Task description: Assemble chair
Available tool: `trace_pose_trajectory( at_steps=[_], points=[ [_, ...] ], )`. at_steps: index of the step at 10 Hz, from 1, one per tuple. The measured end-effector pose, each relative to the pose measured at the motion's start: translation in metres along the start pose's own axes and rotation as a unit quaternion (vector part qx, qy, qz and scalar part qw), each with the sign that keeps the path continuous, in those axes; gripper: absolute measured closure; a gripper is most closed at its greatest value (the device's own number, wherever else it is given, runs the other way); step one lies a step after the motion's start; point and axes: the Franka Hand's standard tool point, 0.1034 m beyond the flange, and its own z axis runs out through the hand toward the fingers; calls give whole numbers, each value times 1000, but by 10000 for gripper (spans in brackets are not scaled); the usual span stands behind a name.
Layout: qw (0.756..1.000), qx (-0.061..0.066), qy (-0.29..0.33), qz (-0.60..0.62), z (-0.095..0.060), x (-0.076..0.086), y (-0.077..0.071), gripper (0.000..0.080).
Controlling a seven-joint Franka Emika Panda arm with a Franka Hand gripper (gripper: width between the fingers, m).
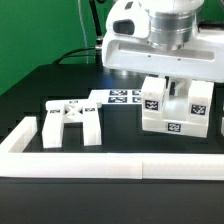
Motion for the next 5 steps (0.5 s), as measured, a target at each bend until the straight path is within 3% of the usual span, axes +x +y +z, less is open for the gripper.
trace_pose_trajectory(
  at_steps=[4, 5],
  points=[
    [990, -28, -140, -22, 8, -5, 8, 550],
    [985, -29, -168, -30, 7, -3, 12, 550]
  ],
)
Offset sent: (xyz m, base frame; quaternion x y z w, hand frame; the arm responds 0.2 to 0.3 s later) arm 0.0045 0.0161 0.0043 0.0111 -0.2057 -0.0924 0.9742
